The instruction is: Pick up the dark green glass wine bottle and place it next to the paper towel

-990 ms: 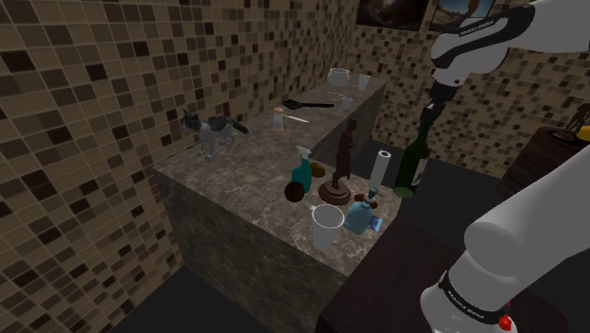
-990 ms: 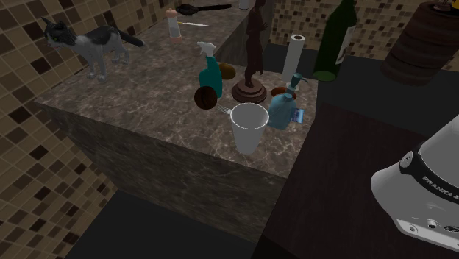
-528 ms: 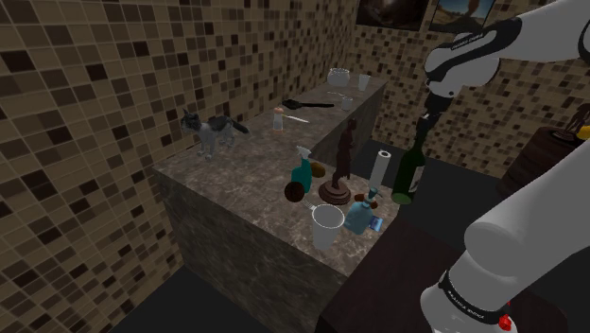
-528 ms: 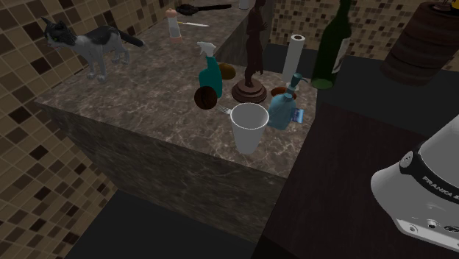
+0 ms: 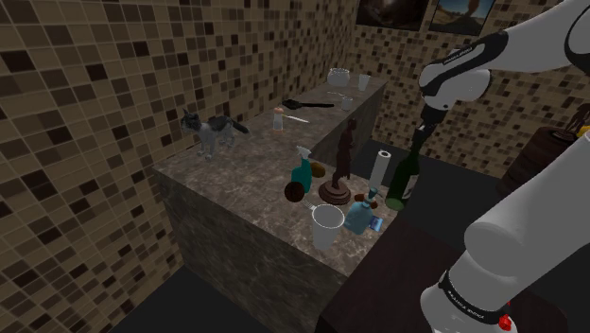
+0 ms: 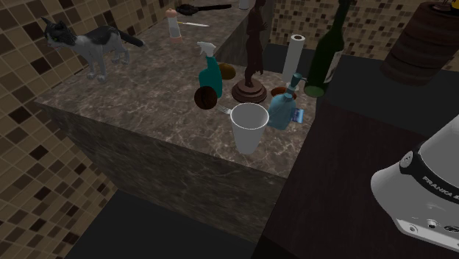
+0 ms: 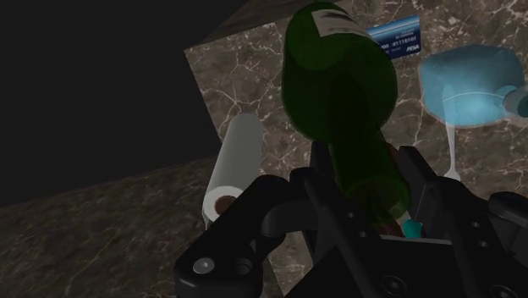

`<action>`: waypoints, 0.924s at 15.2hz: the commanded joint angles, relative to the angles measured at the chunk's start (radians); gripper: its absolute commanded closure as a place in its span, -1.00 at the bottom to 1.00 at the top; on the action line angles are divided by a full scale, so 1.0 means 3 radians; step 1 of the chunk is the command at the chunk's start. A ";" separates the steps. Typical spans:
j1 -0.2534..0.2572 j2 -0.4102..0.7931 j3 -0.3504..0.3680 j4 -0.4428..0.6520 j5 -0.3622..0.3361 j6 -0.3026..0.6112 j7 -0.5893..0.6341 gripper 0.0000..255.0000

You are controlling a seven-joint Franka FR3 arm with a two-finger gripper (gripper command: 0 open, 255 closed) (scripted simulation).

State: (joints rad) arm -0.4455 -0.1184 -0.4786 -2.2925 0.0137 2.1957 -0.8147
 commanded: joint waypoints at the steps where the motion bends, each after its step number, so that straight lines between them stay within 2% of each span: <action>1: 0.0004 0.0055 -0.0008 -0.0045 0.0032 0.0097 -0.0026 1.00; 9: 0.0015 0.0293 -0.0031 -0.0199 0.0191 0.0458 -0.0160 1.00; 14: 0.0015 0.0293 -0.0030 -0.0199 0.0191 0.0458 -0.0160 1.00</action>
State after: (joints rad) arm -0.4412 -0.0306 -0.4877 -2.3521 0.0707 2.3323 -0.8625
